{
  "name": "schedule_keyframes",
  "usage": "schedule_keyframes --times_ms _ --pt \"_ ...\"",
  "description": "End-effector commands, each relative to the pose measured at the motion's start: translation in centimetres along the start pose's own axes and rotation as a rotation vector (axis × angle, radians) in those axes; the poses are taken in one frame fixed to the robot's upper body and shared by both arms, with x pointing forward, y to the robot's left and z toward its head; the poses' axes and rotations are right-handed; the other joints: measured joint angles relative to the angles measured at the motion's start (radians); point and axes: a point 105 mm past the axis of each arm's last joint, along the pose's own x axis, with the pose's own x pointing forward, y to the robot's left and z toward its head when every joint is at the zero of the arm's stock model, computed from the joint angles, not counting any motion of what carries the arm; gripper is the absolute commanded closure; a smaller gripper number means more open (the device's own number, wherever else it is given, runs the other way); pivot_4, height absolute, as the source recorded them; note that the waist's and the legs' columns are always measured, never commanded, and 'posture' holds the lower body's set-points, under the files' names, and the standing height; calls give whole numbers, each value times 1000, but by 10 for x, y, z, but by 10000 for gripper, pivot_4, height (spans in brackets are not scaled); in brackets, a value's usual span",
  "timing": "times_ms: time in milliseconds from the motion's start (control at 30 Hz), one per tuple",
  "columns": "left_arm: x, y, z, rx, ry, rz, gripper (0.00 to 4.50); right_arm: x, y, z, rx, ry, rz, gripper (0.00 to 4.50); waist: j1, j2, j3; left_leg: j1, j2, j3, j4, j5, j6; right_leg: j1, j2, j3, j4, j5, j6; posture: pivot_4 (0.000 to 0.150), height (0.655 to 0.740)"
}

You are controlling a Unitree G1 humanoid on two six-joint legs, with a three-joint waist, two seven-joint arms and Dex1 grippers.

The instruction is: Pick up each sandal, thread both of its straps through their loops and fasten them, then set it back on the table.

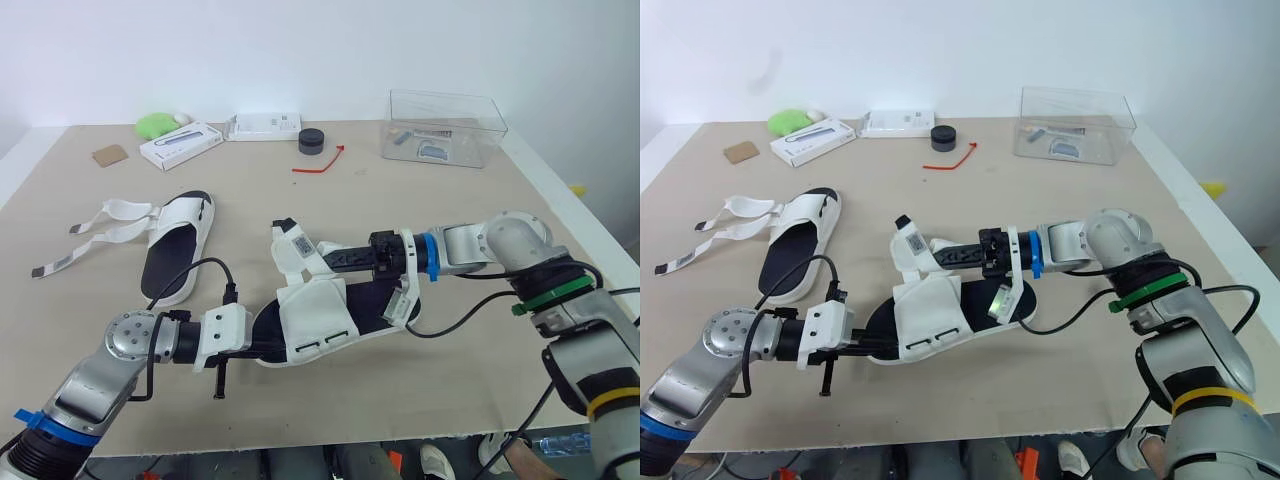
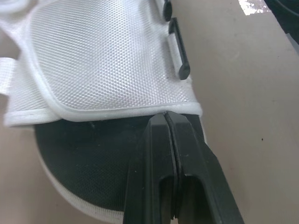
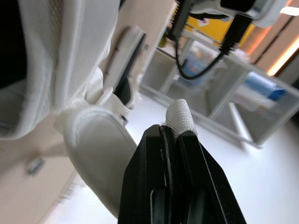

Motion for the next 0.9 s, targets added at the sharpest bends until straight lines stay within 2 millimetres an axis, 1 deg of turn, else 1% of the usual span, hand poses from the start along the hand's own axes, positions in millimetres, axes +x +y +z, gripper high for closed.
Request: schedule_keyframes --times_ms 33,67,200,300,400,600,633,667,700,733,800,833,867,900 --pt "-3 1 -2 2 19 1 45000 -9 -5 -7 130 0 -14 44686 -1 0 0 0 0 0 0 0 0 0 0 0 0 0 0 1500 7400" --pt "-2 1 -2 2 18 0 45000 -9 -2 -3 192 -25 -1 44686 -1 0 0 0 0 0 0 0 1 0 1 0 0 0 1 1500 7400" --pt "-2 1 -2 1 17 -2 45000 -7 3 9 310 -91 49 44686 -2 0 0 0 0 0 0 -2 4 0 0 0 -1 1 5 1500 7400" --pt "-1 1 -2 0 17 -3 45000 -7 5 12 379 -106 73 44686 -1 0 0 0 0 0 -1 -3 5 0 0 1 -2 1 6 1500 7400" --pt "-1 1 -2 0 18 -4 45000 -7 5 14 432 -115 81 44686 -1 0 0 0 0 0 0 -3 6 0 -1 1 -2 1 6 1500 7400" --pt "-1 0 -4 -4 21 -8 45000 -9 3 20 469 -134 88 44686 -1 0 0 0 1 0 0 -3 6 1 -2 0 -1 1 6 1500 7400" --pt "-1 1 -4 -4 21 -8 45000 -10 3 21 473 -135 88 41282 -1 0 0 0 1 0 0 -3 6 1 -2 0 -1 1 6 1500 7400" --pt "-1 1 -4 -4 22 -8 45000 -11 2 21 477 -136 87 36263 -1 0 0 0 1 0 0 -3 6 1 -2 0 -1 1 6 1500 7400" --pt "-1 1 -4 -5 22 -8 45000 -11 0 23 475 -141 83 34584 -1 0 0 0 1 0 0 -3 6 1 -2 0 -1 1 6 1500 7400" --pt "-1 1 -4 -5 22 -8 45000 -11 -1 23 474 -145 80 28578 -1 0 0 0 1 0 0 -3 6 1 -2 0 -1 1 6 1500 7400" --pt "-1 1 -4 -5 24 -9 45000 -12 -7 26 478 -165 49 22072 0 0 0 0 1 1 0 -3 6 1 -3 0 -1 1 6 1500 7400" --pt "-2 1 -4 -5 25 -9 45000 -13 -10 27 489 -172 34 17556 0 0 0 0 1 0 0 -3 6 1 -3 0 -1 1 6 1500 7400" --pt "-2 1 -5 -4 27 -10 45000 -15 -12 32 514 -196 23 13981 0 0 0 0 1 0 0 -3 6 1 -3 0 -1 1 6 1500 7400" --pt "-2 1 -4 -4 27 -9 45000 -18 -13 35 551 -209 15 13981 -1 0 0 0 1 0 0 -3 6 1 -2 0 -1 1 6 1500 7400"
